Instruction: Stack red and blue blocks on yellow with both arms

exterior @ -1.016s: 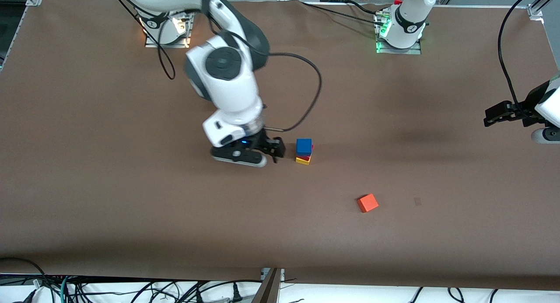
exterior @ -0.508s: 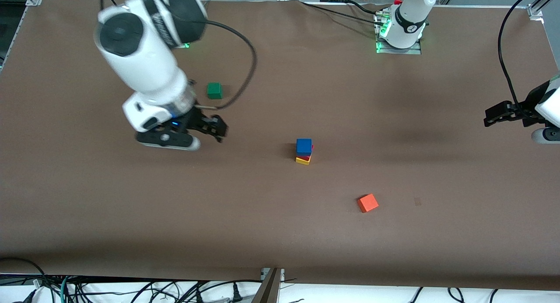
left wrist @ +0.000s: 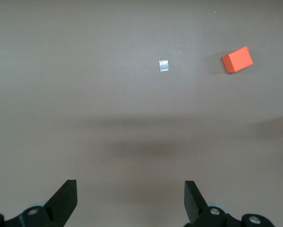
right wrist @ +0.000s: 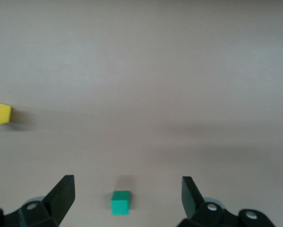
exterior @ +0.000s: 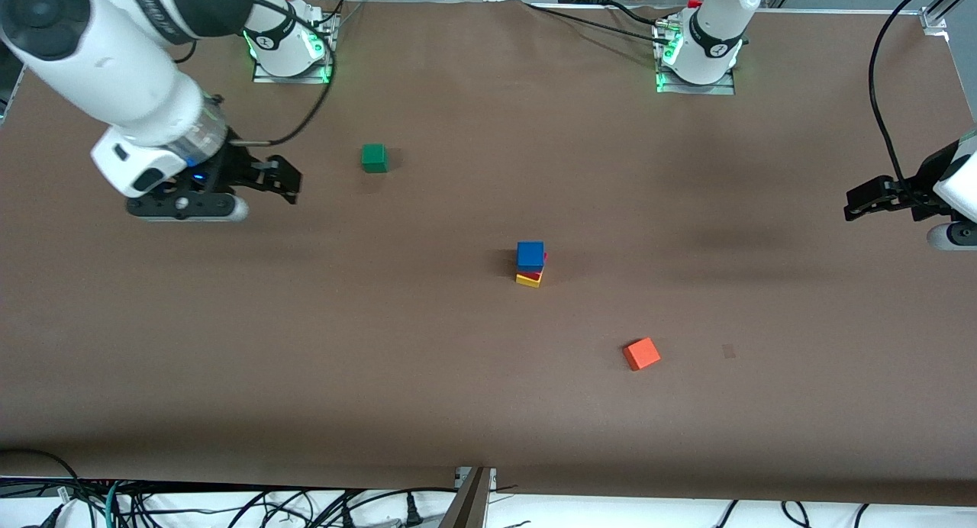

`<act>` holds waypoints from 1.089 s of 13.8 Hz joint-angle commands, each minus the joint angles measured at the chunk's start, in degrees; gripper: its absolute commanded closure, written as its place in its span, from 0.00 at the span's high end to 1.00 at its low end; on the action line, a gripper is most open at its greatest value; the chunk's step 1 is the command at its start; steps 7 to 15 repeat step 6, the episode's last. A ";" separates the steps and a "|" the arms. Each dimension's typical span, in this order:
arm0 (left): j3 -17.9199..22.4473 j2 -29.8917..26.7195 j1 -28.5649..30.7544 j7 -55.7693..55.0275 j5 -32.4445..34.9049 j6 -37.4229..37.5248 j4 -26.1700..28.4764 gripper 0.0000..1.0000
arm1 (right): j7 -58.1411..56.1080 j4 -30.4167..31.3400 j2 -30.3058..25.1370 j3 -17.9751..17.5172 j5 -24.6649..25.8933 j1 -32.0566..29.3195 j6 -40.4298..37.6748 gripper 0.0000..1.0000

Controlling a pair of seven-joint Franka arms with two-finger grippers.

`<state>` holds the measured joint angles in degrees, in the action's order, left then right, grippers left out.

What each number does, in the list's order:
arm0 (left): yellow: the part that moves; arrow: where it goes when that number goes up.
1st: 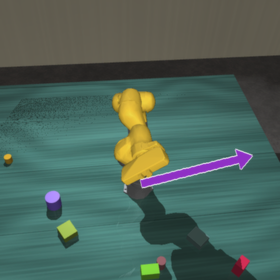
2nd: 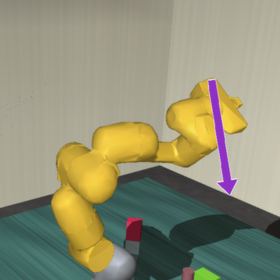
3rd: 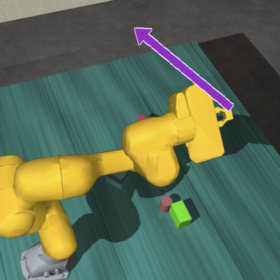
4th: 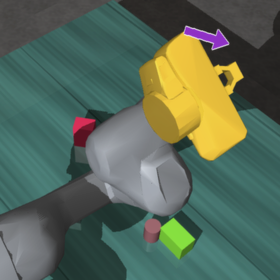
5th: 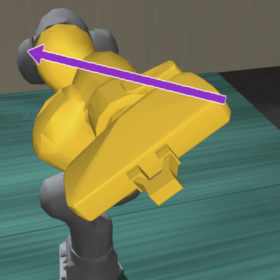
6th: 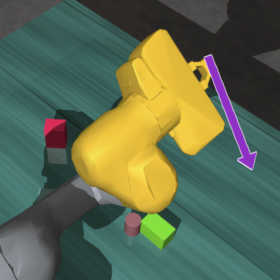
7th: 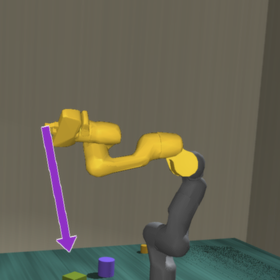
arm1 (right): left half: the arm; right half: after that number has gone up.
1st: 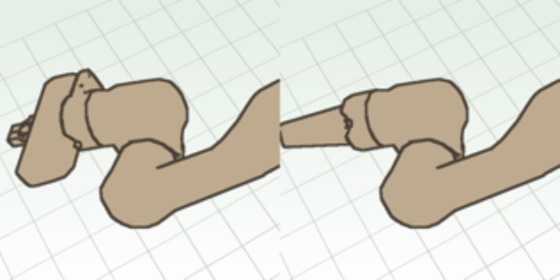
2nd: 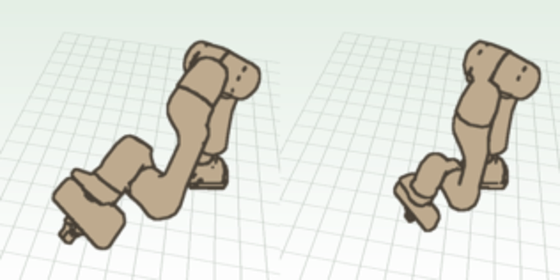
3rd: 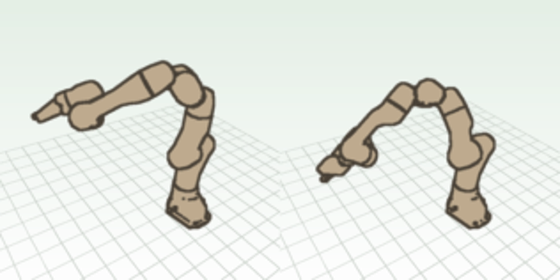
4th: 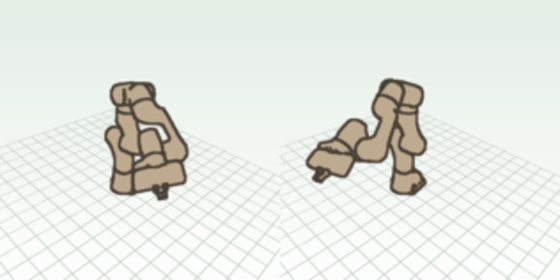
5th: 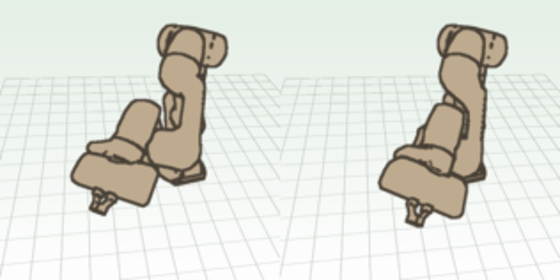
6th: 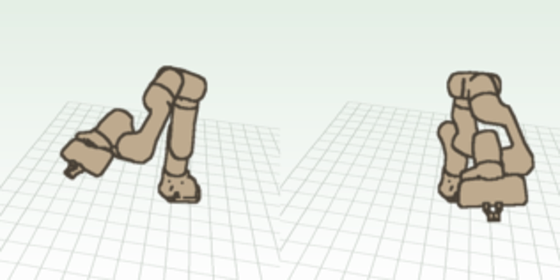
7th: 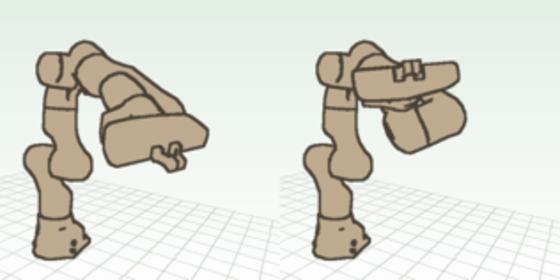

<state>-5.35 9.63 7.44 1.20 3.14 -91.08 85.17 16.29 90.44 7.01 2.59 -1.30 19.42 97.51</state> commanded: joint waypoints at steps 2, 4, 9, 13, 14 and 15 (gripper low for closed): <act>-0.01 0.57 0.21 0.29 -1.03 0.64 -1.41 1.00 | -8.37 8.61 -9.03 -0.39 -0.72 -4.30 -0.21 1.00; -0.01 0.57 0.21 0.29 -1.03 0.64 -1.41 1.00 | -10.04 6.26 -7.90 0.83 -0.10 -4.40 -3.02 1.00; -0.01 0.57 0.21 0.29 -1.03 0.64 -1.41 1.00 | -10.31 5.55 -7.11 1.01 -0.10 -4.39 -3.03 1.00; -0.01 0.57 0.21 0.29 -1.03 0.64 -1.41 1.00 | -10.31 5.55 -7.11 1.01 -0.10 -4.39 -3.03 1.00; -0.01 0.57 0.21 0.29 -1.03 0.64 -1.41 1.00 | -10.31 5.55 -7.11 1.01 -0.10 -4.39 -3.03 1.00; -0.01 0.57 0.21 0.29 -1.03 0.64 -1.41 1.00 | -10.31 5.55 -7.11 1.01 -0.10 -4.39 -3.03 1.00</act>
